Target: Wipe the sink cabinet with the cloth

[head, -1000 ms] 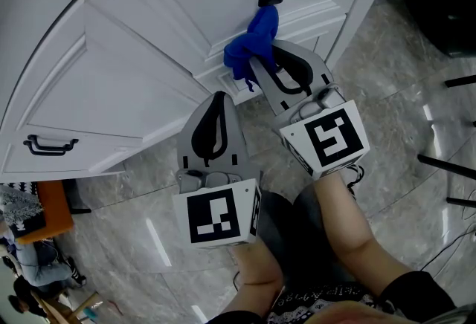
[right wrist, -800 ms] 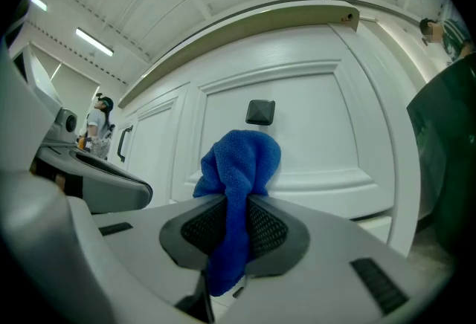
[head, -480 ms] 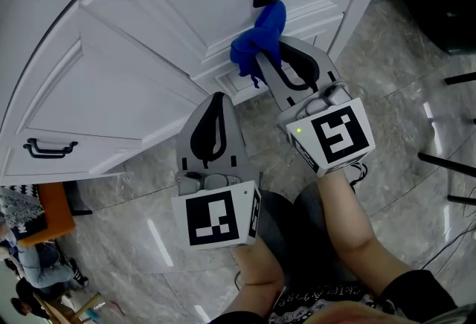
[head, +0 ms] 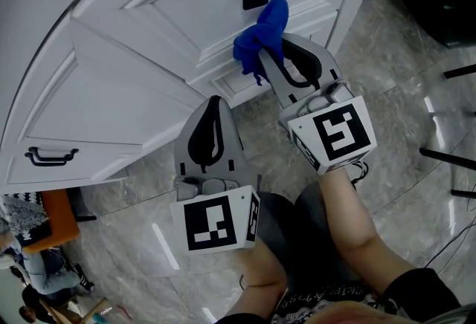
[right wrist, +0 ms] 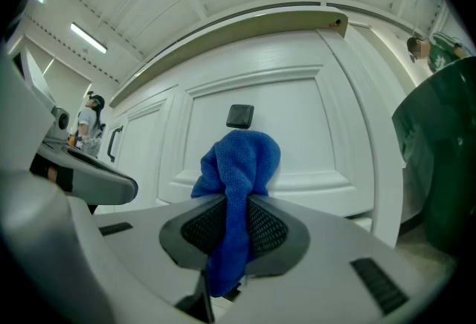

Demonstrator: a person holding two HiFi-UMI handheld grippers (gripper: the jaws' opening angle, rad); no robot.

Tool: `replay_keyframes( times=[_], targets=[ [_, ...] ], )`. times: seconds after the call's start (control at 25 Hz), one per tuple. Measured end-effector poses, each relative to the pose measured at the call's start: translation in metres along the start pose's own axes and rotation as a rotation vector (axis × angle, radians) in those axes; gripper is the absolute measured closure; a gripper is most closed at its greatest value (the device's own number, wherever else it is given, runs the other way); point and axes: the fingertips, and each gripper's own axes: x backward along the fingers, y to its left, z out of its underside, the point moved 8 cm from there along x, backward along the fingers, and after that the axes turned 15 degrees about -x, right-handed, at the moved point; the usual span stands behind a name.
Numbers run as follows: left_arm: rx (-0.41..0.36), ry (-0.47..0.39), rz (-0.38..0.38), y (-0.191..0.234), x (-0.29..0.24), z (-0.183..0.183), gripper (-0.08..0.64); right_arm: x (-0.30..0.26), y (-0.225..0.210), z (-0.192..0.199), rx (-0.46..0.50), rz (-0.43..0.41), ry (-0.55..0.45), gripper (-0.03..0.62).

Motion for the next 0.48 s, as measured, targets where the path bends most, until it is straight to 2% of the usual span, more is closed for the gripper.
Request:
replay_keyframes(
  times=[0.48],
  targets=[
    [0.002, 0.000, -0.001, 0.0007, 0.0007, 0.0004, 0.555, 0.0038, -0.0084, -0.0017, 0.018, 0.055, -0.019, 0.518]
  ],
)
